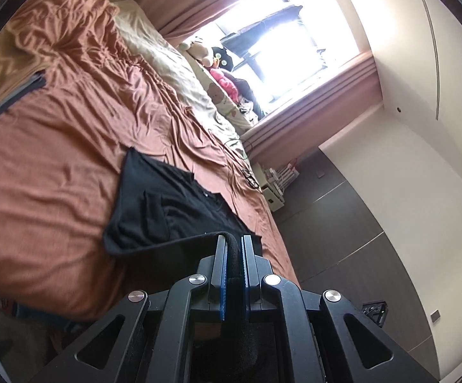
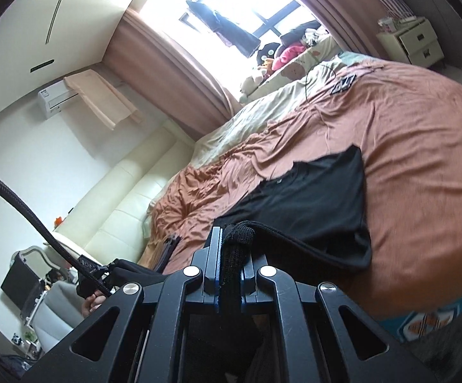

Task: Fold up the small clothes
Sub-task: 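Lift the hem with both grippers and carry it toward the collar, then lower the hem onto the collar with both grippers and open them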

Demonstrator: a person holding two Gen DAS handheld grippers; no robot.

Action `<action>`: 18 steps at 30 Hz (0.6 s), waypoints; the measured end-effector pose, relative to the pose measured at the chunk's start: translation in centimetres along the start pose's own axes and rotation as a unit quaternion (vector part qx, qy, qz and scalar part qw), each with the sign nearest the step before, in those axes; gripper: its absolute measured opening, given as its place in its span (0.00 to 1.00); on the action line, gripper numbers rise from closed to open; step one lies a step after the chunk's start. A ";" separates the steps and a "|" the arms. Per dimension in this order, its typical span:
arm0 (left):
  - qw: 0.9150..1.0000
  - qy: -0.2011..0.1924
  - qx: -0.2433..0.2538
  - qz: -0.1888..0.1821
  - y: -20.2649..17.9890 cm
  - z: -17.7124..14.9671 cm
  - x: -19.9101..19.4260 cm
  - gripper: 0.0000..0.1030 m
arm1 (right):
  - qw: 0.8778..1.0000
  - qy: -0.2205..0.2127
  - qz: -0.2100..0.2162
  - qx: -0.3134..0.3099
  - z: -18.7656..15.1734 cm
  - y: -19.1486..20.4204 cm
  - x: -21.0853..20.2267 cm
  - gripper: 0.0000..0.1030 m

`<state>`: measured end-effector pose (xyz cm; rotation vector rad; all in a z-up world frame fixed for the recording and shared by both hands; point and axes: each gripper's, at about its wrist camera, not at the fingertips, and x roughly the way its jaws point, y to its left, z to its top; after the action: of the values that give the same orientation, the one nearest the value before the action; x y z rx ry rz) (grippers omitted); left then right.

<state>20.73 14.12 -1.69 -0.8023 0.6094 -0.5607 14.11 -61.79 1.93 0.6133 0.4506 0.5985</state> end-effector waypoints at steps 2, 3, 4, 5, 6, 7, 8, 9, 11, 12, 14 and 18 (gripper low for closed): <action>1.000 0.002 0.003 0.003 -0.1 1.3 1.2 0.07 | 1.000 0.000 -0.005 -0.002 1.0 -0.4 0.9 0.05; 1.000 0.003 0.006 0.005 -0.1 2.1 2.0 0.07 | 1.000 -0.001 -0.010 -0.002 1.5 -0.5 1.5 0.05; 1.000 0.003 0.009 0.009 -0.2 2.7 2.5 0.07 | 1.000 0.000 -0.012 -0.001 1.8 -0.8 1.6 0.05; 1.000 0.004 0.011 0.012 -0.2 3.3 3.0 0.07 | 1.000 0.000 -0.017 -0.001 2.3 -0.9 2.3 0.05; 1.000 0.005 0.011 0.014 -0.2 3.9 3.6 0.07 | 1.000 0.001 -0.022 -0.001 2.7 -1.1 3.0 0.05; 1.000 0.006 0.011 0.016 -0.1 4.5 4.2 0.07 | 1.000 0.003 -0.024 0.000 3.0 -1.2 3.4 0.05; 1.000 0.007 0.011 0.018 -0.1 4.9 4.6 0.07 | 1.000 0.005 -0.027 0.001 3.3 -1.2 4.1 0.05; 1.000 0.008 0.011 0.022 -0.1 5.6 5.5 0.07 | 1.000 0.007 -0.031 0.001 3.9 -1.2 4.6 0.05; 0.999 0.009 0.013 0.031 -0.1 6.5 6.6 0.07 | 0.999 0.010 -0.038 0.000 4.8 -1.2 6.0 0.05; 0.999 0.010 0.013 0.036 0.0 7.0 7.2 0.07 | 0.999 0.011 -0.045 -0.003 5.3 -1.1 6.8 0.05; 0.999 0.011 0.010 0.042 0.2 7.9 8.4 0.07 | 0.999 0.013 -0.051 -0.003 6.5 -1.2 7.8 0.05; 0.998 0.015 0.008 0.057 0.7 9.5 10.5 0.07 | 0.998 0.022 -0.065 -0.008 8.3 -0.9 10.0 0.05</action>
<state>34.71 12.18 -0.02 -0.7412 0.6727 -0.4733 26.41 -59.33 5.32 0.5522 0.5231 0.4914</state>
